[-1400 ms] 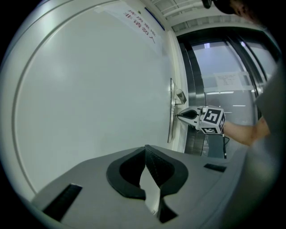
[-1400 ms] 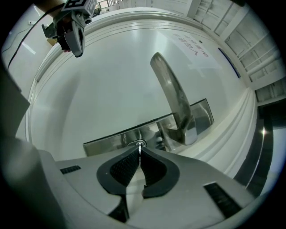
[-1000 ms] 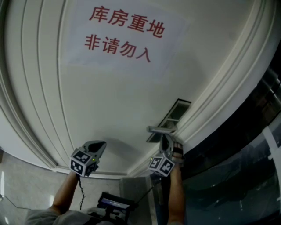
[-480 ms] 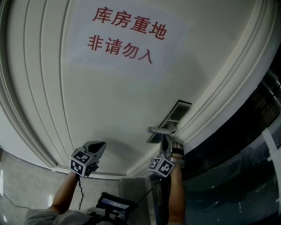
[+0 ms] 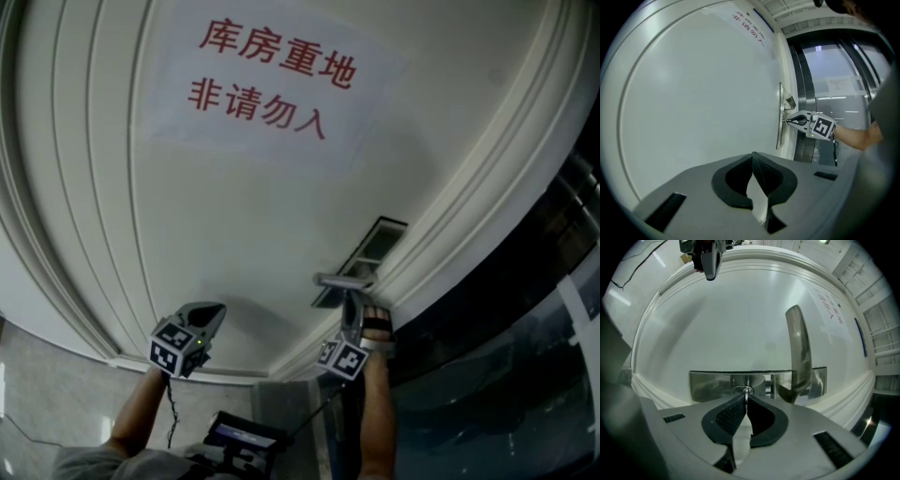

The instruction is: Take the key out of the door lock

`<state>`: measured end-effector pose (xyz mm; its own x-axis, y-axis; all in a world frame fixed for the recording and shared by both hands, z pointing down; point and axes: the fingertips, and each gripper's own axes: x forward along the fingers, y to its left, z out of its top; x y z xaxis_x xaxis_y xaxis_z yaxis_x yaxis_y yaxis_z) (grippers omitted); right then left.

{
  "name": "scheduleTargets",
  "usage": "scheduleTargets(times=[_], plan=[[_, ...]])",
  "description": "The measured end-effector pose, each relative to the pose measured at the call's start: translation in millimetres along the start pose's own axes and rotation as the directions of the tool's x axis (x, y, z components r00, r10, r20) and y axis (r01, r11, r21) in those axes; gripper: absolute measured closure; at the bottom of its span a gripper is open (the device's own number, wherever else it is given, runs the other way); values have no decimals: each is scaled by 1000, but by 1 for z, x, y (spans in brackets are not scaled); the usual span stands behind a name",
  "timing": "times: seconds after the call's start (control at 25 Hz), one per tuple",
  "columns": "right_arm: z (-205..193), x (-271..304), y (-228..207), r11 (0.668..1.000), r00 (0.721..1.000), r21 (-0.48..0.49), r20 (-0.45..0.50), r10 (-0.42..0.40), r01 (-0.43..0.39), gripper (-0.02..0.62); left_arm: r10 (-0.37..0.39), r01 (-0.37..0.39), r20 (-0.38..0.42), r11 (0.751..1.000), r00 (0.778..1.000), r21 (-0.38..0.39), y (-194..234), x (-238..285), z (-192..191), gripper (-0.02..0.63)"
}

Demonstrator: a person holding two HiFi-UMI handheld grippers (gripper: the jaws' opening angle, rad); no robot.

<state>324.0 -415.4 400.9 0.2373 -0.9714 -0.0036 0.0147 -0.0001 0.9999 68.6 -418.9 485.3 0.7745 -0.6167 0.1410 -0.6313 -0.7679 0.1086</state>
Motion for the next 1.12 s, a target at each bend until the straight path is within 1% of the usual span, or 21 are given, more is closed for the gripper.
scheduleTargets(times=[0.12, 0.32, 0.56, 0.72, 0.88, 1.0, 1.12], plan=[[-2, 0, 0, 999, 1000, -31, -15, -11, 11, 577, -2, 2, -1, 1000, 1000, -2, 0, 0, -1, 598], [4, -3, 1, 1000, 1000, 6, -1, -1, 1, 577, -7, 7, -10, 1000, 1000, -9, -1, 0, -6, 598], [-2, -8, 0, 1000, 1000, -10, -15, -11, 11, 577, -11, 11, 2, 1000, 1000, -5, -2, 0, 0, 598], [-2, -12, 1, 1000, 1000, 1, -17, -3, 3, 577, -17, 16, 1, 1000, 1000, 2, -6, -2, 1, 598], [-3, -14, 0, 1000, 1000, -19, -27, -7, 7, 575, -12, 12, 2, 1000, 1000, 5, -4, -5, 1, 598], [2, -16, 0, 1000, 1000, 27, -10, 1, 0, 575, -9, 9, 1, 1000, 1000, 7, -3, -9, 0, 598], [2, -16, 1, 1000, 1000, 30, -13, 2, -2, 575, -5, 5, 1, 1000, 1000, 3, -2, -13, -1, 598]])
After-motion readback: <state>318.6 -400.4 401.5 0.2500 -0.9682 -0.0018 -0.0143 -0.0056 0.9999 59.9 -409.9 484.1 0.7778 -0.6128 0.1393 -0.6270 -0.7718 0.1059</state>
